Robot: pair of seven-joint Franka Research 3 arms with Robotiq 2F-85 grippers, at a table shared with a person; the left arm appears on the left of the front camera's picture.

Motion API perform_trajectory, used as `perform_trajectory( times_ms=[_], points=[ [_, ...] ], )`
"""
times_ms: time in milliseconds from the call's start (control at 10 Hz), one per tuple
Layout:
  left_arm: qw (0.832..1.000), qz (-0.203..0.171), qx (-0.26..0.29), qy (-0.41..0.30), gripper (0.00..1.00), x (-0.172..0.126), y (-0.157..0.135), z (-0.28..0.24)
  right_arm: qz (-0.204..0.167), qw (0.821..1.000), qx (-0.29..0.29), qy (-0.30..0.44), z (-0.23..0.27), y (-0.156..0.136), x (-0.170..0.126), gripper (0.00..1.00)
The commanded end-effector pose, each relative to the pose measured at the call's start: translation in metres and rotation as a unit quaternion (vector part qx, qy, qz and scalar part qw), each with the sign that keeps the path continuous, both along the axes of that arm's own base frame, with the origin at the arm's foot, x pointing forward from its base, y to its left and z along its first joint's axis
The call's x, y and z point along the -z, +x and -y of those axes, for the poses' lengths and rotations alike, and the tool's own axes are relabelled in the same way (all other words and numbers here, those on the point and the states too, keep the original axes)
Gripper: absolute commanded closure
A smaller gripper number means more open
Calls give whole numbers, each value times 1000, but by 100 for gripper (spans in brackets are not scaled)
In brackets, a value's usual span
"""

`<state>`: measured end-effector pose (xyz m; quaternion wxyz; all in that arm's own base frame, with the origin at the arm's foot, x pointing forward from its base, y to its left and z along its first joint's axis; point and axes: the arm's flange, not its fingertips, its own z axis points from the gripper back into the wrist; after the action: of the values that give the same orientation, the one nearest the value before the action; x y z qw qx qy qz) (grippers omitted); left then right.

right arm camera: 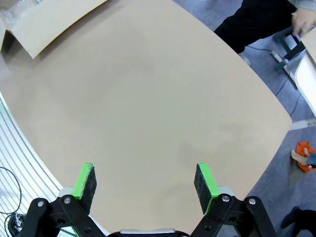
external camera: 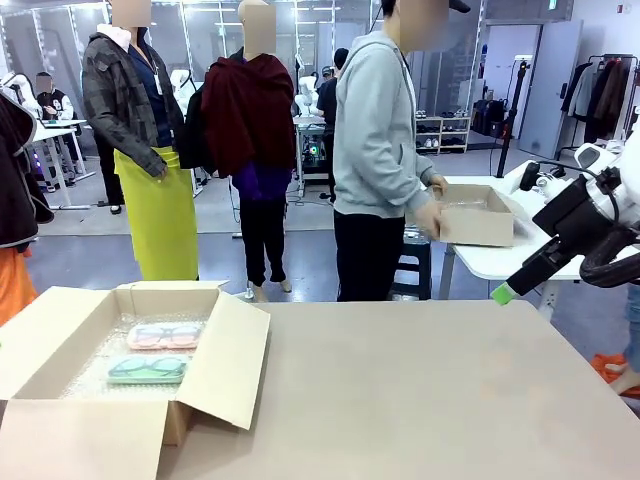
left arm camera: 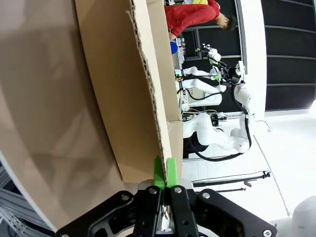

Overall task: Pack the glasses set securely to prepare it for shipping.
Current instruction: Position the Package Box on the left side of the table.

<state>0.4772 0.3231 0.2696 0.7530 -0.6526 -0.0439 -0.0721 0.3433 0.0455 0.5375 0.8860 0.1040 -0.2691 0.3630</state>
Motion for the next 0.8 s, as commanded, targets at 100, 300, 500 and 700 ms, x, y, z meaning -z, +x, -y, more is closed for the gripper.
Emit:
perform_trajectory(
  times_ms=[100, 300, 500, 700],
  points=[
    [1000, -8, 11, -9, 98, -7, -7, -5, -1, 1000, -1, -2, -1, -2, 1, 0],
    [1000, 0, -3, 0, 98, -1, -3, -6, -1, 1000, -1, -2, -1, -2, 1, 0],
    [1000, 0, -3, 0, 98, -1, -3, -6, -1, 1000, -1, -2, -1, -2, 1, 0],
    [1000, 0, -3, 0, 98, -1, -3, -6, -1, 1000, -1, -2, -1, -2, 1, 0]
  ],
)
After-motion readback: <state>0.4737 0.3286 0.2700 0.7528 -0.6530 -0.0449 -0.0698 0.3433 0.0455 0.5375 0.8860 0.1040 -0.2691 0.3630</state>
